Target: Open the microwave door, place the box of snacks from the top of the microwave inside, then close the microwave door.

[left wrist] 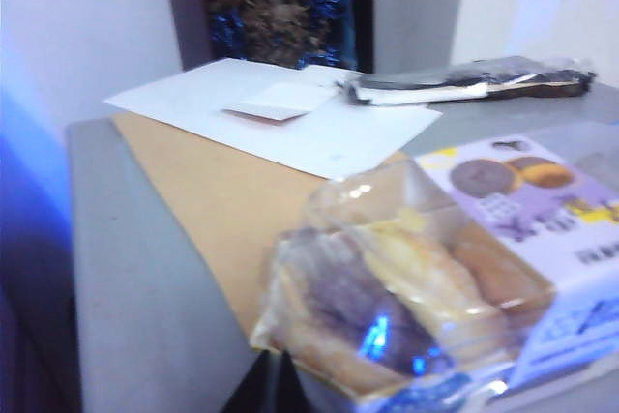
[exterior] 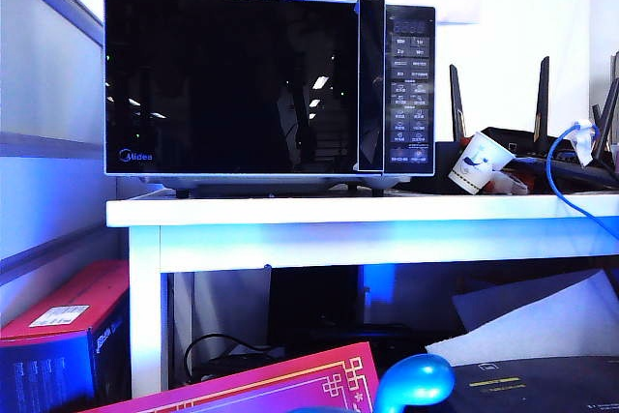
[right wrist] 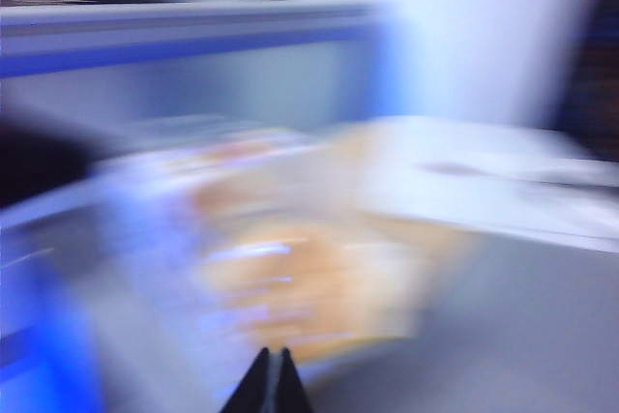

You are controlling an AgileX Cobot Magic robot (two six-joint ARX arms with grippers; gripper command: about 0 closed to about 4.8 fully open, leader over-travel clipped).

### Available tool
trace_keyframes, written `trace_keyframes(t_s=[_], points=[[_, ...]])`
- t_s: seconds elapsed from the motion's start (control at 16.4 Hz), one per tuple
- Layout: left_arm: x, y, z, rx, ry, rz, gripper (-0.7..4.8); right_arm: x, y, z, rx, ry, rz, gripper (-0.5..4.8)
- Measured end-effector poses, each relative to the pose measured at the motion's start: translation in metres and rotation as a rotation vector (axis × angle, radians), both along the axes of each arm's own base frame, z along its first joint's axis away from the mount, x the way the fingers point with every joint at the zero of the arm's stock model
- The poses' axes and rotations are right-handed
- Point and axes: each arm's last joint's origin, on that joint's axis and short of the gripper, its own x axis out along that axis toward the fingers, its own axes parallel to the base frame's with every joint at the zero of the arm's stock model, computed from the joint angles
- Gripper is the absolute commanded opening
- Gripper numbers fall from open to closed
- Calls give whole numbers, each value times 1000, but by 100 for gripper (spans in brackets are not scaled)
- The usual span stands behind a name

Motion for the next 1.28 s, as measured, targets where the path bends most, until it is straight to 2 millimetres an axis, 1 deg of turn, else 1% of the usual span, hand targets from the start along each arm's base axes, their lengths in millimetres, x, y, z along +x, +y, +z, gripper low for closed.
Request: trace_keyframes(t_s=[0.06,0.12,0.24,0.37,0.67,0.91,0.97,1.16,1.28], points=[[0,0,0,0,3,4,-6,2,-3,2,18,-16,-121,-5],[1,0,-1,1,4,8,-6,4,-4,2,23,-19,-178,-5],[1,0,-2,1,6,9,-5,11,-2,-8,23,-17,-204,-5],[2,-1,-2,0,8,-10,-6,15,3,-19,-2,12,-141,-5],[2,-2,-3,-4,10,-74,-6,11,7,-19,-4,5,35,-5],[2,-3,-4,-5,11,-102,-6,8,8,-21,-32,52,116,-5],[2,-4,-4,-5,9,-105,-6,5,11,-17,-34,57,133,-5],[3,-2,-4,-2,6,-43,-6,0,10,-6,-27,31,172,-5],[3,-2,-3,-1,3,-27,-6,-4,7,3,-45,39,162,-5]])
